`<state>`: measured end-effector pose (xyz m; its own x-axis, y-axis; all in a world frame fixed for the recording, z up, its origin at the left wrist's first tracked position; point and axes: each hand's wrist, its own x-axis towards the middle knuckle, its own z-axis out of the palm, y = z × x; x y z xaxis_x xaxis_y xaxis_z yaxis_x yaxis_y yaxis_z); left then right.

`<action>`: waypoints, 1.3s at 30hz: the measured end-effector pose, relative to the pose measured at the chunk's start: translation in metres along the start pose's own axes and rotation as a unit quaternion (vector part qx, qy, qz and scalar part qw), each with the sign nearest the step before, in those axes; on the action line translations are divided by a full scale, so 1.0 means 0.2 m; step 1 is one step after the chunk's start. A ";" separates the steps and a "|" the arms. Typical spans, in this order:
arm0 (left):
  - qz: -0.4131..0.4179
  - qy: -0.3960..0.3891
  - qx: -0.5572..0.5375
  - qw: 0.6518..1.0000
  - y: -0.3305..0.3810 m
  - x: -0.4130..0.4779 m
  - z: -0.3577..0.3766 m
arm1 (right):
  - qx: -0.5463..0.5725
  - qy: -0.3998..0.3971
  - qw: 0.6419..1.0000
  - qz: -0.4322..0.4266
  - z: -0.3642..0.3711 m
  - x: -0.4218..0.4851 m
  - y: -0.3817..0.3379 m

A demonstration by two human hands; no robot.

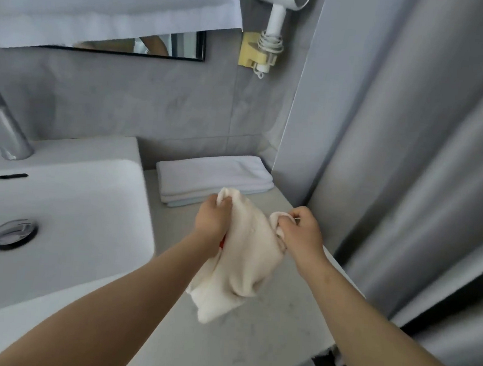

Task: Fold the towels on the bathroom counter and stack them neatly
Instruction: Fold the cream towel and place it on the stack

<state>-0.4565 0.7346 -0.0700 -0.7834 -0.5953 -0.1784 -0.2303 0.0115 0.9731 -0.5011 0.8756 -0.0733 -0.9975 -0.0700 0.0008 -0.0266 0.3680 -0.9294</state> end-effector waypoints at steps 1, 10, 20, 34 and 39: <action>0.004 -0.001 -0.001 1.000 0.00 0.04 0.04 | -0.007 0.003 1.000 -0.002 -0.01 0.05 0.01; 0.063 0.042 0.045 0.996 0.01 0.25 0.19 | -0.044 -0.033 0.998 -0.015 -0.08 0.41 0.14; 0.069 0.122 0.188 0.972 -0.12 0.28 0.32 | -0.122 -0.170 0.977 -0.049 -0.11 0.72 0.33; -0.001 0.055 0.437 0.898 -0.48 0.12 0.29 | -0.273 -0.387 0.880 -0.046 0.08 0.75 0.53; 0.032 0.008 0.574 0.818 -0.53 0.13 0.15 | -0.316 -0.388 0.863 -0.071 0.15 0.75 0.60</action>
<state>-0.4693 0.7427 -0.1827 -0.8096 -0.5745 -0.1205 -0.5866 0.7847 0.2005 -0.6529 0.8810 -0.1955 -0.6445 -0.6653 -0.3768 -0.4199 0.7199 -0.5526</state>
